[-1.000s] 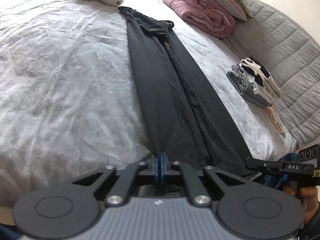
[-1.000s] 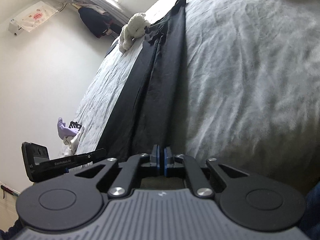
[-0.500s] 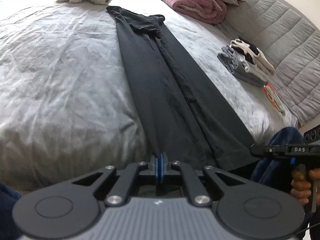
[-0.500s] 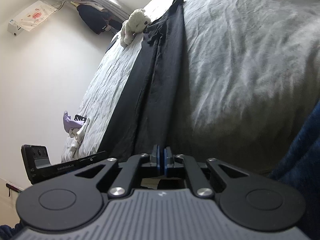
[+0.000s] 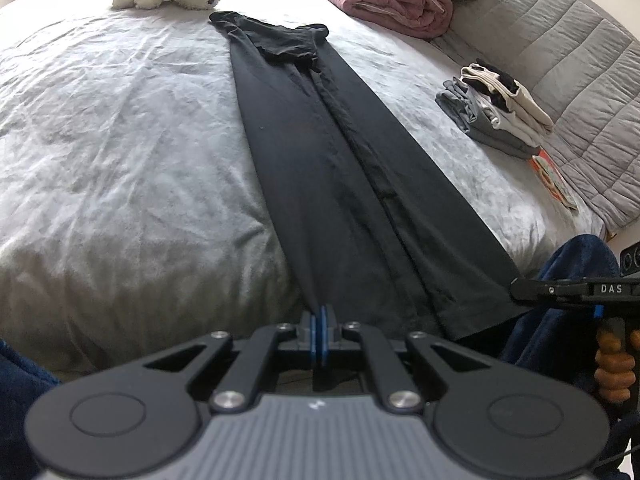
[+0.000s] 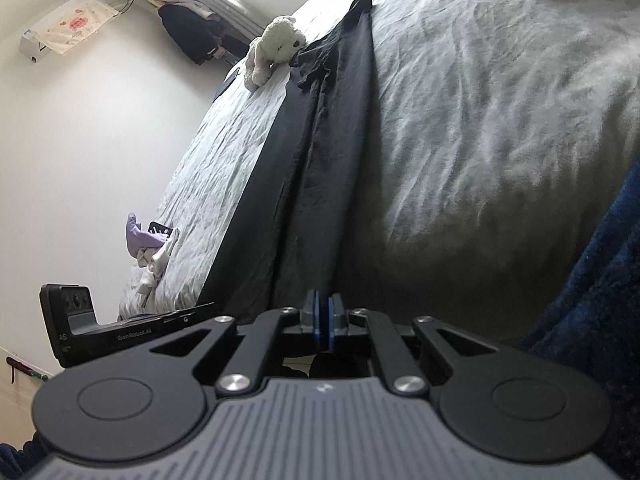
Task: Fold clothes
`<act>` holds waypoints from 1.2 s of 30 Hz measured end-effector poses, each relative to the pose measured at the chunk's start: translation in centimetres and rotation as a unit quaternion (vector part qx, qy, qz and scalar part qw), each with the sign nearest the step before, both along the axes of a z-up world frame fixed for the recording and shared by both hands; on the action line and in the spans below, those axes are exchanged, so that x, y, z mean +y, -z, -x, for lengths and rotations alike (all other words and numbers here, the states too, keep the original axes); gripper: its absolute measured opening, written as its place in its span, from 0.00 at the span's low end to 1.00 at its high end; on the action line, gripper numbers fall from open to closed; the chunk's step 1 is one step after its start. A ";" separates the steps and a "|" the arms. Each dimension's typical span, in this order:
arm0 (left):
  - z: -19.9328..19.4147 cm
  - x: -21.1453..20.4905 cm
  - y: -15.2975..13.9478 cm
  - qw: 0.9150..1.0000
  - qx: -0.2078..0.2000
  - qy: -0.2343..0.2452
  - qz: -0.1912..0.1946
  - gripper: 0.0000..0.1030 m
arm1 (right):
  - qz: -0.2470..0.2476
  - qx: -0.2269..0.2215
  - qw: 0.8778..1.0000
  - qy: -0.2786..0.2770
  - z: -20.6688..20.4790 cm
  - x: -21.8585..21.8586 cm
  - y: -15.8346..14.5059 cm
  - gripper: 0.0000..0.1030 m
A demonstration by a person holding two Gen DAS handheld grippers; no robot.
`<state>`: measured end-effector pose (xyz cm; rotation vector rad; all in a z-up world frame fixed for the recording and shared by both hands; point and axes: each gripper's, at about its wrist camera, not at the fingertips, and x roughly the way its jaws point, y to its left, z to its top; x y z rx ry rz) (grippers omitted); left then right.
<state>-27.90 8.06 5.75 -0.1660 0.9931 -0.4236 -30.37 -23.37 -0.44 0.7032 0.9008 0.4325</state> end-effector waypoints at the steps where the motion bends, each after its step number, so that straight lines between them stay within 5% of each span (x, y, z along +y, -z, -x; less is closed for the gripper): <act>1: -0.1 0.0 0.0 1.000 0.002 -0.001 0.001 0.02 | -0.001 0.000 1.000 0.000 0.0 0.0 0.0 0.05; 11: -1.8 0.9 -2.0 0.997 0.031 -0.032 0.057 0.03 | -0.006 -0.022 1.000 -0.005 -1.1 -0.3 -1.8 0.06; 19: -7.5 2.0 -3.7 0.988 0.045 -0.080 0.125 0.03 | -0.022 -0.040 0.999 0.008 -7.1 -0.9 -3.1 0.06; 28: -16.2 2.8 -0.7 0.967 0.098 -0.165 0.167 0.03 | -0.031 -0.034 0.999 0.029 -16.0 -1.7 -2.8 0.06; 36: -22.3 2.4 2.6 0.952 0.144 -0.200 0.181 0.03 | -0.051 0.038 0.997 0.047 -22.4 -2.5 1.1 0.07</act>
